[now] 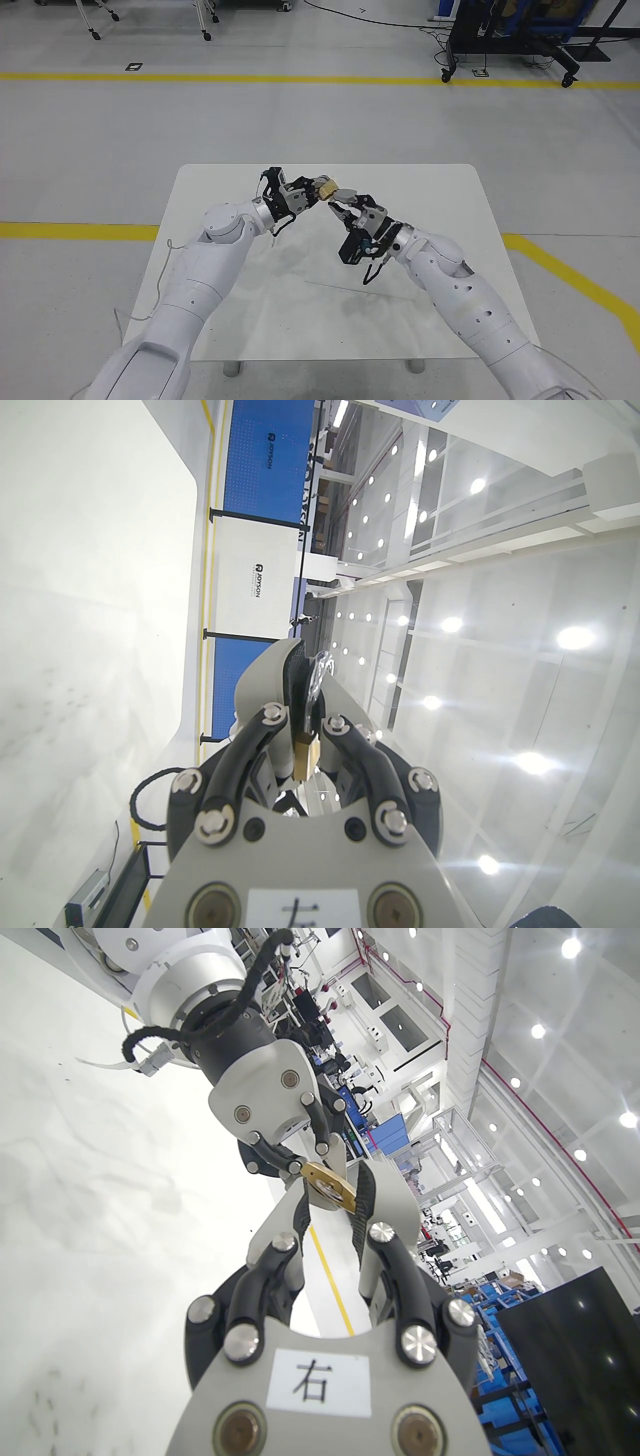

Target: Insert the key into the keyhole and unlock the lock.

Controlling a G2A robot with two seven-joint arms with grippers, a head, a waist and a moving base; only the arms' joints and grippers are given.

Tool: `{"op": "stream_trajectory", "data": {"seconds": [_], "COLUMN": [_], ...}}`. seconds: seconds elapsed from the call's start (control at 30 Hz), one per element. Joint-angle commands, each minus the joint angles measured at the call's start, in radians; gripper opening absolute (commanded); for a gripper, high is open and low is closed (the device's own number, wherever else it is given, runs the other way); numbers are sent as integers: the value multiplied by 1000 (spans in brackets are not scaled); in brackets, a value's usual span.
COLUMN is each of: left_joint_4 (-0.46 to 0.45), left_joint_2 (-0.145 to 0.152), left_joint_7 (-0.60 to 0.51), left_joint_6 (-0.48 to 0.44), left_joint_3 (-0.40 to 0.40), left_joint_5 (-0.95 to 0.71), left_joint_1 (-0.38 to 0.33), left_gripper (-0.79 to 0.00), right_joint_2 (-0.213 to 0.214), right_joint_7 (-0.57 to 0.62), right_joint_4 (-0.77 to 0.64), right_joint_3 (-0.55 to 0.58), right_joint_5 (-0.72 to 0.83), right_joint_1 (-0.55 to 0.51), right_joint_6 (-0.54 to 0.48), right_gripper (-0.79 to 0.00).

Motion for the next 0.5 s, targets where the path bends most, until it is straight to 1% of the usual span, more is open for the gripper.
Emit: {"op": "stream_trajectory", "data": {"seconds": [0.0,0.03,0.1,0.13,0.47], "left_joint_4": [3,4,7,8,15], "left_joint_2": [-1,-1,-1,-2,-4], "left_joint_7": [-5,-7,-8,-8,-1], "left_joint_6": [-2,-3,-4,-4,-20], "left_joint_3": [1,1,1,1,0], "left_joint_5": [0,1,1,2,10], "left_joint_1": [-1,-2,-4,-4,-8], "left_gripper": [-785,-785,-785,-785,-785], "right_joint_2": [-2,-3,-4,-5,-13], "right_joint_7": [2,2,3,3,1], "right_joint_4": [8,12,19,21,45], "right_joint_3": [-3,-6,-10,-12,-12], "right_joint_5": [2,2,3,4,48], "right_joint_1": [7,10,16,18,28], "right_joint_6": [-2,-2,-1,0,22], "right_gripper": [-588,-600,-742,-785,-785]}}
